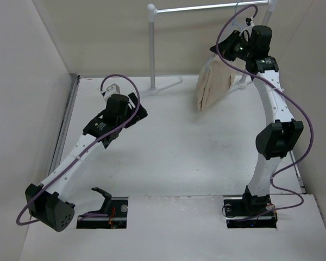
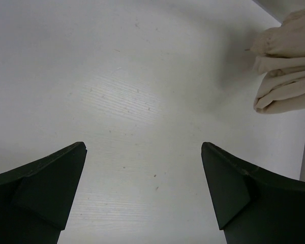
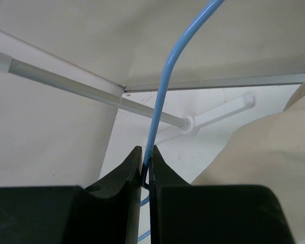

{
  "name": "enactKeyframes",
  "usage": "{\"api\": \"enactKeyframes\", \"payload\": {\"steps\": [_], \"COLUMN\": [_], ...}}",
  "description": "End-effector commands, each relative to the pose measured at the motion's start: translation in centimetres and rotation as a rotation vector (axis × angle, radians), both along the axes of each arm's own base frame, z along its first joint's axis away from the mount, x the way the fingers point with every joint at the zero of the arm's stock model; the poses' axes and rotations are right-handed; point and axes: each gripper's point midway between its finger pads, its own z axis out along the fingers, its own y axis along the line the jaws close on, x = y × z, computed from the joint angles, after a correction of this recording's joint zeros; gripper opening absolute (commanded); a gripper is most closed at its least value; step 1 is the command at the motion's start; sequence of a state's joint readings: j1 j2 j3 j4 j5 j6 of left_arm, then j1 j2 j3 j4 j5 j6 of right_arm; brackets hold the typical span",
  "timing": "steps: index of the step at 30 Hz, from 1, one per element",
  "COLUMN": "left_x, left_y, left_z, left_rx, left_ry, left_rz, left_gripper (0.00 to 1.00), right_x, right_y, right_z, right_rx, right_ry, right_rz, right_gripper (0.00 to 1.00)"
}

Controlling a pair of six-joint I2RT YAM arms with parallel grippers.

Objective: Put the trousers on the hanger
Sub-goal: Place the hanger at the clothesline, then reset both arms

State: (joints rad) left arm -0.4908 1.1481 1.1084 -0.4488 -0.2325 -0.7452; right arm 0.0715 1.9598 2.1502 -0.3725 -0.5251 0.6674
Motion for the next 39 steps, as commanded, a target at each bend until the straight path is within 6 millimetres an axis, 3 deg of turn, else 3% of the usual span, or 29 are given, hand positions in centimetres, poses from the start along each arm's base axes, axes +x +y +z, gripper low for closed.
{"api": "enactKeyframes", "payload": {"steps": [1,6,13,18,19,20,26,30,35,39], "left_x": [0.7,1.3,1.9,2.3,2.4,2.6,3.4,3.3,2.5,1.8], "left_y": [-0.4,-0.4,-0.3,-0.4,-0.4,-0.5,-1.4,-3.6,-6.5,-8.0], "left_z": [0.3,-0.7,-1.0,-0.3,-0.2,0.1,0.3,-0.4,-2.5,-4.2], "left_rx": [-0.06,-0.079,-0.098,-0.106,-0.107,-0.109,-0.099,-0.085,-0.048,-0.024], "left_ry": [-0.015,0.015,0.028,0.018,0.015,0.011,0.024,0.042,0.09,0.125], "left_rz": [-0.004,-0.001,0.009,0.009,0.008,0.007,-0.01,-0.064,-0.147,-0.189], "left_gripper": [1.0,1.0,1.0,1.0,1.0,1.0,1.0,1.0,1.0,1.0], "right_x": [-0.4,0.4,0.7,-0.3,-0.5,-1.1,-5.7,-10.3,-16.0,-20.2], "right_y": [0.1,-0.6,-2.1,-2.8,-3.0,-3.4,-5.4,-7.0,-9.8,-12.3], "right_z": [4.2,3.1,3.6,4.8,4.8,5.0,5.0,3.0,-1.9,-8.1], "right_rx": [0.004,0.008,0.008,0.004,0.002,-0.005,-0.039,-0.071,-0.098,-0.062], "right_ry": [-0.144,-0.123,-0.131,-0.145,-0.144,-0.146,-0.143,-0.114,-0.044,0.091], "right_rz": [0.019,-0.001,-0.039,-0.057,-0.065,-0.082,-0.171,-0.254,-0.385,-0.526], "right_gripper": [0.03,0.14,0.62,0.78,0.85,1.0,1.0,1.0,1.0,1.0]}}
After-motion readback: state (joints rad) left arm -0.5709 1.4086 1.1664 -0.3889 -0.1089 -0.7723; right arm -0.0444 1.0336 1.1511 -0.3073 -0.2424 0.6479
